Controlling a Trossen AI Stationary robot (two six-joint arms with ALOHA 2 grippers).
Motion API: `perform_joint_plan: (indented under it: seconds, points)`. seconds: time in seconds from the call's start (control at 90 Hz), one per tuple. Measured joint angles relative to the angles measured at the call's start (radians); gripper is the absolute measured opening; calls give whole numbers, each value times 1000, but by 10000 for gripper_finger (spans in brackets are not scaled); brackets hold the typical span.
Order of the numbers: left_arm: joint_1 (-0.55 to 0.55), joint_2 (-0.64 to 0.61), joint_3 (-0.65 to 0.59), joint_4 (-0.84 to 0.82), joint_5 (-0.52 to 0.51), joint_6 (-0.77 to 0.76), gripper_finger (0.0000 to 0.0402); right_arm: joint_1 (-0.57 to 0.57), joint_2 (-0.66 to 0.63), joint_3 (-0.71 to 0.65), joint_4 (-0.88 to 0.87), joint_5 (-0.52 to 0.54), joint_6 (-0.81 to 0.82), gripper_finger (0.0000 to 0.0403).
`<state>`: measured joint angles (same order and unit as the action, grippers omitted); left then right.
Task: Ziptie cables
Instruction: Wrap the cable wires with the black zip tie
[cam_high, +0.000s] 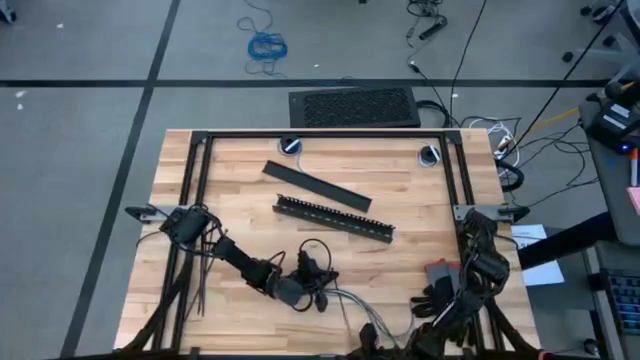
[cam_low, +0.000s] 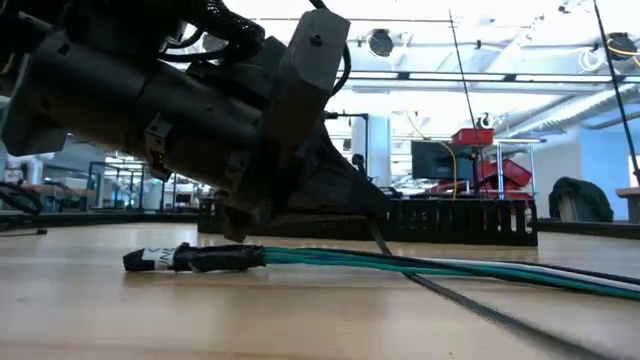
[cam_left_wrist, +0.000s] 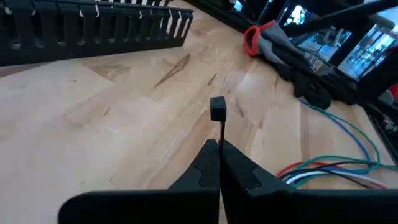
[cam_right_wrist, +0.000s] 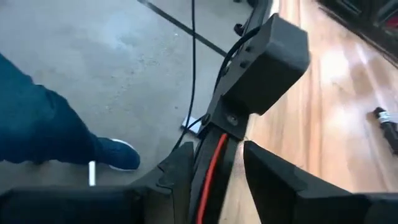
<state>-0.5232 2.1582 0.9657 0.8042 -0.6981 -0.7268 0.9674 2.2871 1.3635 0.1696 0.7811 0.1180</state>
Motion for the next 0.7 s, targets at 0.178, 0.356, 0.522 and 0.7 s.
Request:
perform_joint_plan:
  seconds: [0.178,0.356,0.522,0.7]
  points:
    - [-25,0,0,-3,-2,-39,0,1,1,-3,27,86,-14,130]
    - [-33,0,0,-6,-1,-23,0,35,1,8,24,70,-3,130]
    - [-34,0,0,-9,51,10,0,89,-24,105,-116,120,23,130]
    - [-34,0,0,-9,63,10,0,123,-38,152,-501,129,275,130]
